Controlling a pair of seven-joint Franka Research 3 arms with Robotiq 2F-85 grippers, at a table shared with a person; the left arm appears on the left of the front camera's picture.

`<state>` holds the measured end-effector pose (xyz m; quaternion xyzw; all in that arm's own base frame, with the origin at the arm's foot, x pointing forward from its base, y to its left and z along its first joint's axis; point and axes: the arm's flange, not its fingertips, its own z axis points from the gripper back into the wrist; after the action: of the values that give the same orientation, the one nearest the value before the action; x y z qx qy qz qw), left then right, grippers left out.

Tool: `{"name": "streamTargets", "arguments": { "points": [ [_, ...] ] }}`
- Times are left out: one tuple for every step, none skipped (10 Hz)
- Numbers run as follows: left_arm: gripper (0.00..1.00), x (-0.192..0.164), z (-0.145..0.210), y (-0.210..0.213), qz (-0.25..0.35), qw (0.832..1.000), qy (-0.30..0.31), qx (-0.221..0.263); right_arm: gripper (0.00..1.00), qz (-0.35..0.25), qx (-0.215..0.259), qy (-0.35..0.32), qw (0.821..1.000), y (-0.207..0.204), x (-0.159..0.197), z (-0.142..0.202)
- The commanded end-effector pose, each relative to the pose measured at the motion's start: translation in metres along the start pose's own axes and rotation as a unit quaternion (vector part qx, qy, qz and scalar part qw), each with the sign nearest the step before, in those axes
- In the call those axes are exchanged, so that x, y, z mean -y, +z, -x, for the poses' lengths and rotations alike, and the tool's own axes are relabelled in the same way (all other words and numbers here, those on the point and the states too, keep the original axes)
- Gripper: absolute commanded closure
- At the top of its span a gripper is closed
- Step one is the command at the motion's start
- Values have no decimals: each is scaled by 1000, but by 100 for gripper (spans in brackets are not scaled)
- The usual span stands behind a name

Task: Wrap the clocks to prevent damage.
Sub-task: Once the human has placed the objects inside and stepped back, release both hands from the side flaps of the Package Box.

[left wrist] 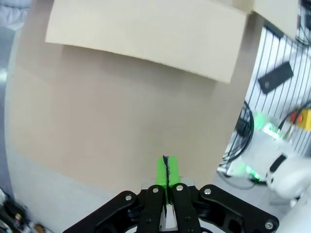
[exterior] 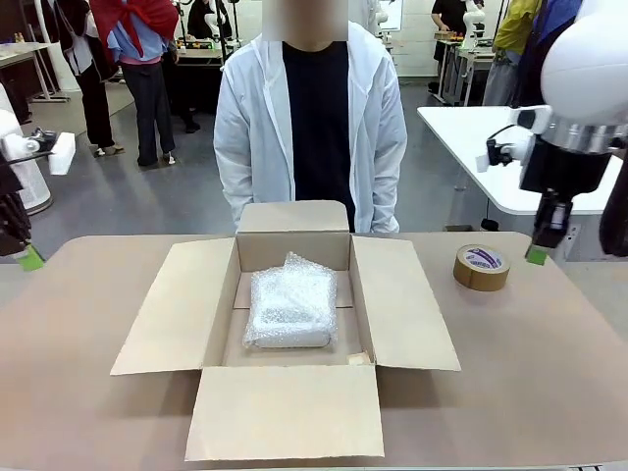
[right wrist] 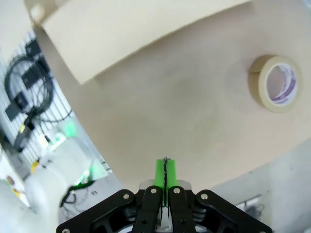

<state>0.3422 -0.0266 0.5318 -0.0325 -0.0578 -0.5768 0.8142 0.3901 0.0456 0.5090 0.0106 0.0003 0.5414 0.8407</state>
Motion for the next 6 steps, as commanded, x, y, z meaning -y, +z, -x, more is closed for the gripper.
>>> {"name": "streamTargets", "arguments": {
  "points": [
    [99,-27,16,12,8,993,-114,-17,99,-30,-1,61,998,3,23,11],
    [99,-40,21,13,22,991,-129,0,99,-40,8,79,996,1,31,15],
    [99,-46,26,12,29,991,-126,18,99,-49,12,74,996,-3,37,16],
    [99,-49,26,9,39,992,-109,51,99,-38,16,40,998,-5,39,14],
    [99,-32,23,9,16,992,-125,1,99,-27,5,72,997,-5,28,20],
    [99,-32,23,9,16,992,-125,1,99,-27,5,72,997,-5,28,20]
  ]
}}
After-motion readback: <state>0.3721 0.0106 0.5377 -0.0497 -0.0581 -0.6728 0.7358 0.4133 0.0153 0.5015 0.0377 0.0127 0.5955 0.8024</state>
